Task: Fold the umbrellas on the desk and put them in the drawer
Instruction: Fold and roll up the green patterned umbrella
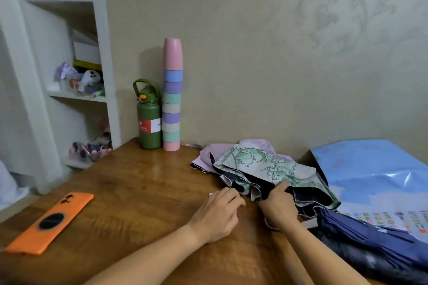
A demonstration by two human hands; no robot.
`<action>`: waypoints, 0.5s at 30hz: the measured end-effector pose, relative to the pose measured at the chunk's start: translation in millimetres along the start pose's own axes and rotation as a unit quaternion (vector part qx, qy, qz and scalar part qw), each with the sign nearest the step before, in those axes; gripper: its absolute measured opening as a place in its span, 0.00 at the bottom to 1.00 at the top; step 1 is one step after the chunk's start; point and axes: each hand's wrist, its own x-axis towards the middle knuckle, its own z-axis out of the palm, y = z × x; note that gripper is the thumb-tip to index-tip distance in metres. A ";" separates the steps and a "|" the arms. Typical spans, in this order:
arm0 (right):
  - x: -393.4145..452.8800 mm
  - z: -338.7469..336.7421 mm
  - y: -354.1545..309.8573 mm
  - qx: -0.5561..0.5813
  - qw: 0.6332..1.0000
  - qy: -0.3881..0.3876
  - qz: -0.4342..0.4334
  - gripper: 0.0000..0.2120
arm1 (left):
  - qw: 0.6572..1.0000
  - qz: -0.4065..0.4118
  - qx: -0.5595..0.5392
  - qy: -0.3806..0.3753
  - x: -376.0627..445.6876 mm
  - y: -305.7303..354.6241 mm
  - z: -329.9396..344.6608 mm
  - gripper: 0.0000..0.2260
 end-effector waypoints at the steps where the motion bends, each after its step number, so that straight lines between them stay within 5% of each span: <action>1: 0.3 -1.8 -1.8 0.014 1.000 0.000 0.014 0.37 | 1.000 0.000 0.002 0.008 -0.1 -2.9 -5.7 0.11; 4: -5.0 -13.5 -6.9 0.002 1.000 0.008 -0.009 0.12 | 0.998 -0.019 0.004 0.052 1.4 -11.2 -25.9 0.11; 11: -28.6 -40.5 -31.2 -0.057 0.980 0.146 -0.122 0.12 | 0.984 -0.020 0.008 0.175 22.7 -17.5 -76.9 0.10; 15: -43.4 -47.1 -47.0 -0.094 0.954 0.175 -0.223 0.19 | 0.955 -0.103 -0.157 0.230 39.7 -8.1 -101.0 0.10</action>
